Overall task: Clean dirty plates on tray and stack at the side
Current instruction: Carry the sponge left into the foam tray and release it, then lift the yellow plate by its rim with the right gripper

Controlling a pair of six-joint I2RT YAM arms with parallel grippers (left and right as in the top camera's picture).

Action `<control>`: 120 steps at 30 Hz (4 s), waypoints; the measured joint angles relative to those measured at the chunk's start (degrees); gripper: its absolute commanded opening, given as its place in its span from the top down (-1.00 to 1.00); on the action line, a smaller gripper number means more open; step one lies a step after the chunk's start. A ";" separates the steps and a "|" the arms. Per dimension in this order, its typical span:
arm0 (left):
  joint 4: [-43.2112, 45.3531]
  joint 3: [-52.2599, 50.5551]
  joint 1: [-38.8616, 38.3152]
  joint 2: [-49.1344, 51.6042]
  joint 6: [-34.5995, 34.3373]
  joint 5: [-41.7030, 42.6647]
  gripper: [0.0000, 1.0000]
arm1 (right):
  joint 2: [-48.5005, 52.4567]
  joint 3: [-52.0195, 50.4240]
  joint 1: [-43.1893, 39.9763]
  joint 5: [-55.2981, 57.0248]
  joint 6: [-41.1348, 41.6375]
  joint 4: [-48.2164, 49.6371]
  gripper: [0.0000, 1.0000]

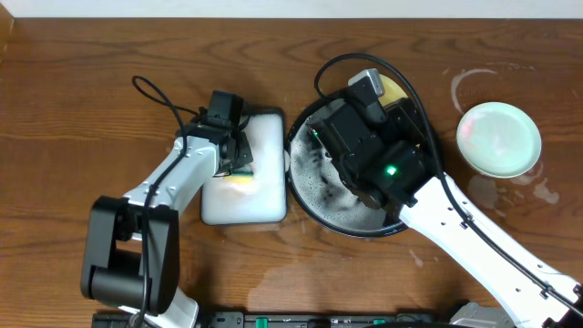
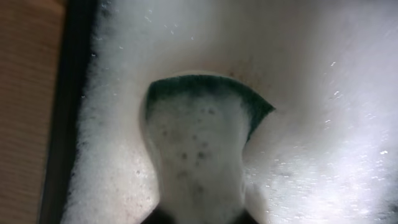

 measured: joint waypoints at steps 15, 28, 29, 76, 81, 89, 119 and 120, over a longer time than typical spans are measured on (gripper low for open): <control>-0.81 -0.07 0.00 -1.29 0.42 0.63 -0.50 | 0.00 0.00 -1.18 -3.23 0.11 0.02 0.98; -3.54 -0.04 0.00 -14.03 0.42 0.79 -0.52 | 0.00 0.00 -3.93 -6.86 0.04 0.87 0.98; -4.13 -0.04 0.00 -13.94 0.42 0.79 -0.52 | 0.00 0.00 -3.93 -7.56 0.04 1.05 0.97; -4.98 -0.07 0.00 -13.86 0.44 0.79 -0.72 | 2.14 0.00 -3.32 -5.92 1.62 -2.03 0.98; -4.98 -0.04 0.00 -13.86 0.44 0.81 -0.73 | 3.45 0.00 -2.91 -5.90 1.86 -1.79 0.97; -4.98 -0.04 0.00 -13.86 0.44 0.79 -0.73 | 10.40 0.00 -3.32 -3.32 5.46 -2.08 0.98; -5.09 -0.04 0.00 -13.86 0.44 0.81 -0.74 | 4.90 0.09 -22.36 -26.34 19.96 -4.76 0.97; -5.09 -0.04 0.00 -13.86 0.44 0.81 -0.74 | 4.24 0.09 -23.50 -26.71 20.70 -4.74 0.97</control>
